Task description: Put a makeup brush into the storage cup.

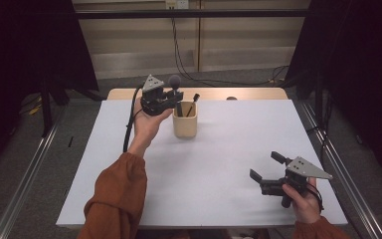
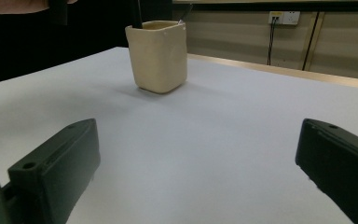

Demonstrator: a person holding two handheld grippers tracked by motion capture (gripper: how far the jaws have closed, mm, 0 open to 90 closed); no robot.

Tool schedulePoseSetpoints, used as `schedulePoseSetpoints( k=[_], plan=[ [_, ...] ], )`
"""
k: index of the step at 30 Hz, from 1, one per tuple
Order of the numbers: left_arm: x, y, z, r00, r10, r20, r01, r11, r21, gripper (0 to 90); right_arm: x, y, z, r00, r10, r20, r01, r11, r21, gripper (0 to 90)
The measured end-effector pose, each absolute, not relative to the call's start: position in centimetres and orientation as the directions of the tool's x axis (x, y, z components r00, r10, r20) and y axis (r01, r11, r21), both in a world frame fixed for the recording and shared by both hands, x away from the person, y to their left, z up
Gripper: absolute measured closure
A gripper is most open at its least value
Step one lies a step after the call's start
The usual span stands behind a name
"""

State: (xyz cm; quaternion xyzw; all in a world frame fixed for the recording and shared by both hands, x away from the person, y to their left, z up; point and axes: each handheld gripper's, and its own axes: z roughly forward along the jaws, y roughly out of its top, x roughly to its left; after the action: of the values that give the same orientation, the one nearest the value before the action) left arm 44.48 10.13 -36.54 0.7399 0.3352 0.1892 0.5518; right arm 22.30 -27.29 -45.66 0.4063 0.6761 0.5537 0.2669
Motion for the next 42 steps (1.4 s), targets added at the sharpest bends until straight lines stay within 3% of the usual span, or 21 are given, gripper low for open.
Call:
schedulePoseSetpoints(
  k=[42],
  plan=[
    [44.4, 10.0, -40.6, 0.697, 0.711, -0.095, 0.341, -0.212, 0.916, 70.5, 22.4, -27.2, -45.8, -0.54, 0.837, 0.084, 0.253, 0.067, 0.965, 0.0]
  ],
)
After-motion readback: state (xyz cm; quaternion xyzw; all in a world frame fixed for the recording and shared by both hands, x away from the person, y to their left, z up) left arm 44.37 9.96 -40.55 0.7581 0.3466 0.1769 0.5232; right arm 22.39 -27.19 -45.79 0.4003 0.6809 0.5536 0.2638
